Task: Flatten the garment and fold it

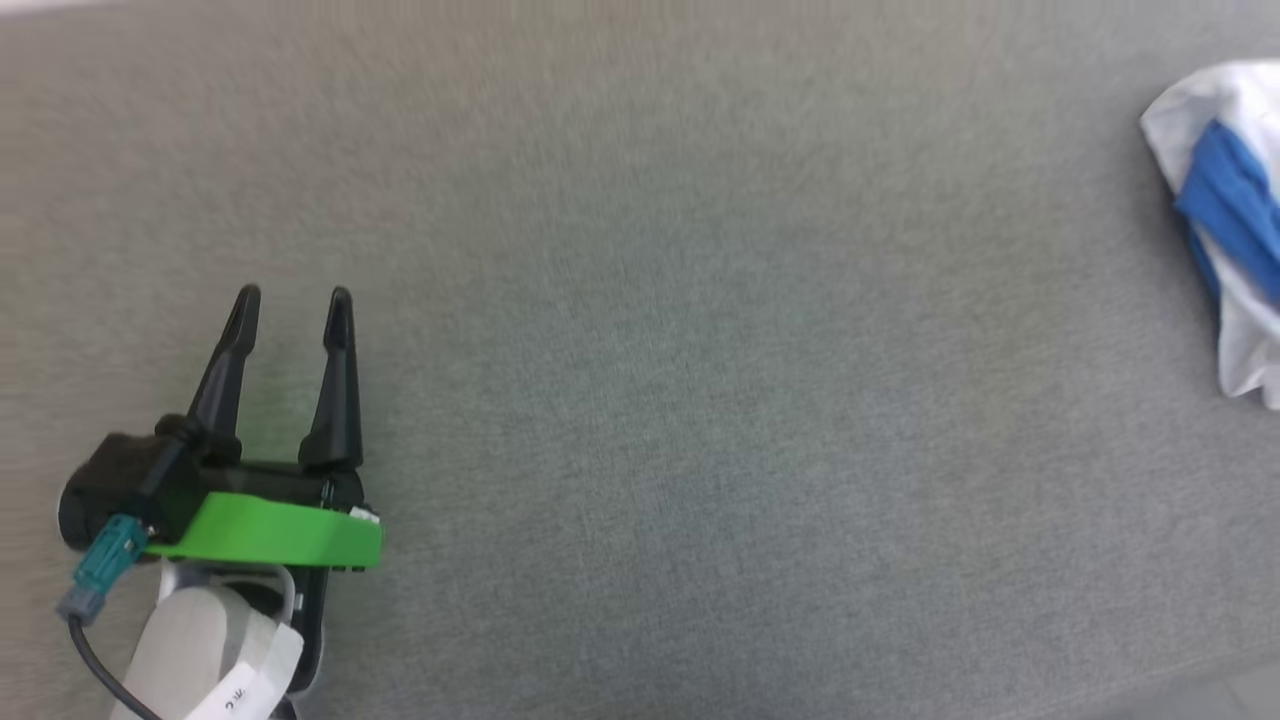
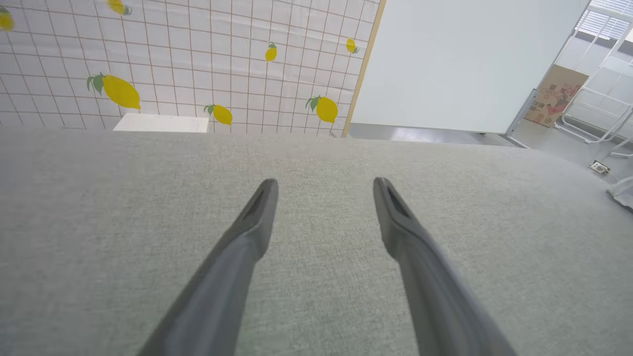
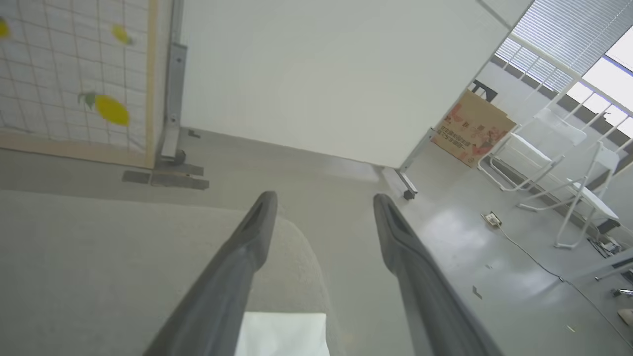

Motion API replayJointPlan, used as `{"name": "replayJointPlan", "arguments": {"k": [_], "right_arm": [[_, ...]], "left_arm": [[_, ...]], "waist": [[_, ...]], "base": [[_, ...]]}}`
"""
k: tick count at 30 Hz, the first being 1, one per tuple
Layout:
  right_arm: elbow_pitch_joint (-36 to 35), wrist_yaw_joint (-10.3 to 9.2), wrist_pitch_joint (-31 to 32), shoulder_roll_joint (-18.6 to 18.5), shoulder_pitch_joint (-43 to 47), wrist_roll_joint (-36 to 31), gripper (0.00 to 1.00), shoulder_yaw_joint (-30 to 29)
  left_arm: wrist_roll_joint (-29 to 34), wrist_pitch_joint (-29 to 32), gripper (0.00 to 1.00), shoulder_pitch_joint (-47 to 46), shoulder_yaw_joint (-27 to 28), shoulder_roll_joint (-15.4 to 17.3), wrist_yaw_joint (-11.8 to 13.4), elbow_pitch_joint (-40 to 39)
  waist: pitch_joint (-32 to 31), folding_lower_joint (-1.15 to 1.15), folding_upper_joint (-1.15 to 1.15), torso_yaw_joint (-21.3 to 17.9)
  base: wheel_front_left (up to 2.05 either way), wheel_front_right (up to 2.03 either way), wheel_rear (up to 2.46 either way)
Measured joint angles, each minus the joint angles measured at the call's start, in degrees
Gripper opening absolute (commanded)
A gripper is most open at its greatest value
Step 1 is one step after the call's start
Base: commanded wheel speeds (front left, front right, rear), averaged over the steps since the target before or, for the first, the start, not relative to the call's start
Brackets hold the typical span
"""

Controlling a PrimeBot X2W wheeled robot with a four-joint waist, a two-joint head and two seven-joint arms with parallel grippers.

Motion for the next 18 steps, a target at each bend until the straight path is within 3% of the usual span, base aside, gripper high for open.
{"name": "replayJointPlan", "arguments": {"k": [6, 14, 18], "right_arm": [[-9.79, 0.0, -7.46, 11.49, 2.12, 3.81, 1.0, -1.83], [-22.9, -0.03, -14.97, 29.94, 16.39, 1.45, 1.0, -3.76], [-24.69, -0.02, -17.34, 33.98, 22.96, -1.25, 1.0, -2.82]], "left_arm": [[-0.34, -0.99, 1.0, 1.72, 1.91, -1.78, 1.43, 1.99], [-0.37, -1.16, 1.0, 3.69, 5.11, -3.35, 4.27, 3.0], [0.15, -1.24, 1.0, 4.0, 5.22, -3.85, 5.16, 3.69]], "waist": [[-6.66, 0.0, 0.0, 0.97], [-14.48, 0.0, 0.0, 3.68], [-17.0, -0.01, 0.0, 5.9]], "base": [[0.0, 0.0, 0.0], [0.0, 0.0, 0.0], [0.0, 0.0, 0.0]]}}
